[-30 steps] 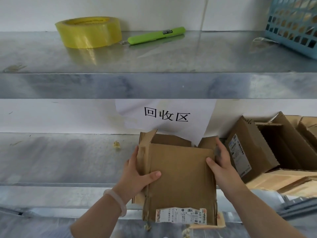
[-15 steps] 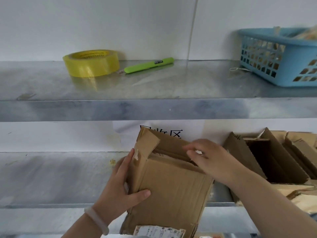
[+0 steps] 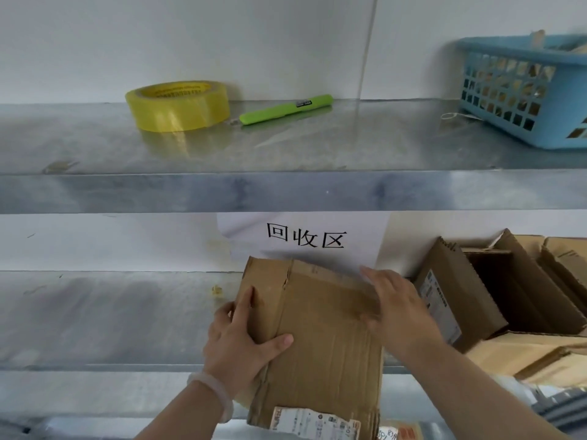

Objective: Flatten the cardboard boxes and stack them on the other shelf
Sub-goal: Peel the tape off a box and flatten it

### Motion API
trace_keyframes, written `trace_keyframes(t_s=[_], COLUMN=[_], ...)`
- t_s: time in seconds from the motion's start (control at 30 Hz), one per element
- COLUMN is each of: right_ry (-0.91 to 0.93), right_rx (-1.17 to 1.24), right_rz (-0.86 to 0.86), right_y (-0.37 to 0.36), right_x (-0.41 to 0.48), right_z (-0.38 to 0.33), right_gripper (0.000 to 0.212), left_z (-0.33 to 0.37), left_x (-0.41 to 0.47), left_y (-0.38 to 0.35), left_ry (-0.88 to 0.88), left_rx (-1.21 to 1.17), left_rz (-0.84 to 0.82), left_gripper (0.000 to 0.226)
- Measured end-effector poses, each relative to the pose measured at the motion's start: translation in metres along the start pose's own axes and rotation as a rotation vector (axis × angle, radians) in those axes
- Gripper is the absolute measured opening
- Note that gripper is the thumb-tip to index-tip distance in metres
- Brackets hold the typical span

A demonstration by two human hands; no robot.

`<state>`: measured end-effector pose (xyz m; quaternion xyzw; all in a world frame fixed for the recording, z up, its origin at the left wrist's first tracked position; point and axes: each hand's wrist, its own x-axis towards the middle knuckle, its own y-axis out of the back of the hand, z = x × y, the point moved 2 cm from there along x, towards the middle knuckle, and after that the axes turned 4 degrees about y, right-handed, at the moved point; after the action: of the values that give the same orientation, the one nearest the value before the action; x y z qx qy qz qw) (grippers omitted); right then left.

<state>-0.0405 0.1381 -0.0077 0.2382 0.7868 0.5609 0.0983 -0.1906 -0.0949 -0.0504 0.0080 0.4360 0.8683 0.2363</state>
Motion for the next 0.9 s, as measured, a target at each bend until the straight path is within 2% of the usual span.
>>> trace_keyframes(t_s=[0.07, 0.13, 0.2, 0.27, 0.37, 0.47, 0.53, 0.67, 0.9], right_ry=[0.025, 0.076, 0.075, 0.067, 0.066, 0.066, 0.057, 0.064, 0.071], right_rx=[-0.050, -0.029, -0.035, -0.102, -0.148, -0.181, -0.210, -0.226, -0.211], right_rz=[-0.148, -0.327, -0.475, -0.525, -0.510, -0.470, -0.446, -0.412, -0.341], right_y=[-0.029, -0.058, -0.081, -0.094, -0.100, -0.105, -0.108, -0.115, -0.120], right_x=[-0.013, -0.027, -0.039, -0.045, -0.044, -0.035, -0.028, -0.027, -0.027], right_z=[0.001, -0.001, -0.001, 0.004, 0.008, 0.012, 0.017, 0.026, 0.030], right_gripper=[0.081, 0.076, 0.075, 0.078, 0.079, 0.079, 0.082, 0.084, 0.079], left_z=[-0.005, -0.012, -0.018, -0.024, -0.031, -0.028, -0.026, -0.030, -0.032], left_x=[0.004, 0.008, 0.010, 0.011, 0.012, 0.014, 0.016, 0.020, 0.026], left_y=[-0.011, -0.021, -0.029, -0.038, -0.048, -0.060, -0.069, -0.076, -0.079], left_ry=[0.101, 0.168, 0.181, 0.159, 0.048, -0.252, -0.387, -0.427, -0.435], left_rx=[0.062, 0.117, 0.217, 0.337, 0.503, 0.547, 0.586, 0.655, 0.660], left_rz=[-0.006, -0.044, -0.097, -0.160, -0.153, -0.143, -0.194, -0.202, -0.199], left_gripper=[0.120, 0.121, 0.116, 0.110, 0.094, 0.070, 0.066, 0.073, 0.068])
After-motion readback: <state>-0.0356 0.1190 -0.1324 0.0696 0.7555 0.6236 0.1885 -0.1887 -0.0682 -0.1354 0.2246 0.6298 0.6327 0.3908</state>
